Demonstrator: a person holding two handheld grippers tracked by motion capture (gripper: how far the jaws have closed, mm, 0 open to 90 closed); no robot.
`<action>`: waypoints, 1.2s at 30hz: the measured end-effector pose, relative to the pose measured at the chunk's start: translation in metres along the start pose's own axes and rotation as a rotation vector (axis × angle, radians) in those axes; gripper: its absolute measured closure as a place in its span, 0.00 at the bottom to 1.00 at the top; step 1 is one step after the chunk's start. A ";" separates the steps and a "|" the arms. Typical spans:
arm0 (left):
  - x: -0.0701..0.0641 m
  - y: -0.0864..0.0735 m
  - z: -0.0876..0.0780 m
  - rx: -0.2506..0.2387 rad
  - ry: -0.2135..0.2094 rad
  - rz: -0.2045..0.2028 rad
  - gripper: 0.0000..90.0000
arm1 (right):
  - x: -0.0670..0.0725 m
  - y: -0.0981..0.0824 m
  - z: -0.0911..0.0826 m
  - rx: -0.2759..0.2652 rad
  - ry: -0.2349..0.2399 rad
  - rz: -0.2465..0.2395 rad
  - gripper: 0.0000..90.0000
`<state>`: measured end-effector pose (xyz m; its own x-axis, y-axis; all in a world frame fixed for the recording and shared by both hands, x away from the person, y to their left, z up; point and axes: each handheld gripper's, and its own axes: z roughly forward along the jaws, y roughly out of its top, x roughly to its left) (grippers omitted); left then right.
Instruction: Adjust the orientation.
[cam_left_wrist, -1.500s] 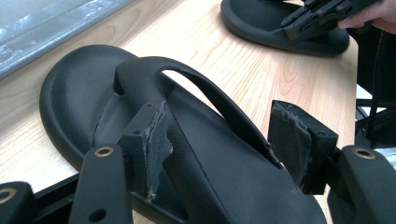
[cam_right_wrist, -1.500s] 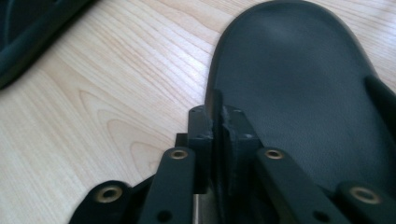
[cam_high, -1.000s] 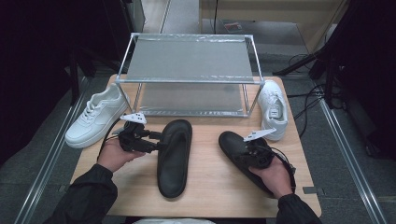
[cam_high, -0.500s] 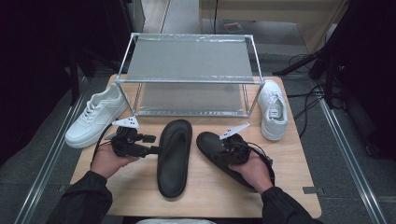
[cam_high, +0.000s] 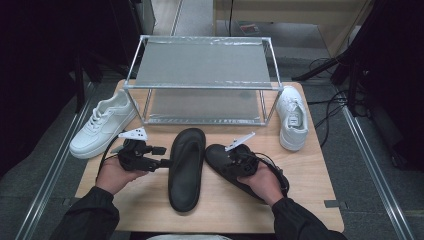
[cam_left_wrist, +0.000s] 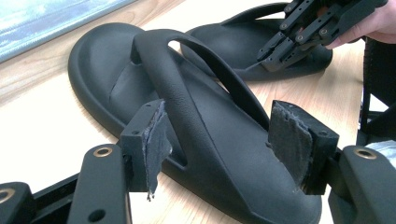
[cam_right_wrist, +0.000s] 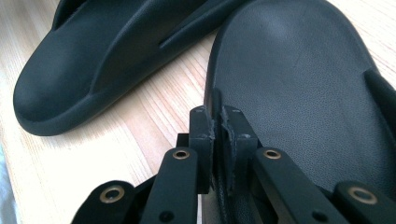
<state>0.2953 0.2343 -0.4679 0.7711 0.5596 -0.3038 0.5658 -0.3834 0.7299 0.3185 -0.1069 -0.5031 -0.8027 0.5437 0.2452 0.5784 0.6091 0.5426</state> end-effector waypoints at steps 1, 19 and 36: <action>0.000 0.000 0.000 0.000 0.001 -0.001 0.41 | 0.000 0.000 -0.001 -0.018 0.007 0.003 0.86; 0.009 0.007 -0.001 -0.022 -0.007 0.005 0.41 | 0.020 -0.024 -0.053 -0.204 -0.027 0.040 1.00; 0.018 0.031 0.019 -0.015 -0.048 0.028 0.41 | 0.021 -0.069 -0.058 -0.159 -0.100 0.117 1.00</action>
<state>0.3324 0.2186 -0.4626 0.8002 0.5124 -0.3118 0.5394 -0.3875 0.7476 0.2536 -0.1709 -0.4892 -0.7082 0.6649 0.2373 0.6303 0.4440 0.6369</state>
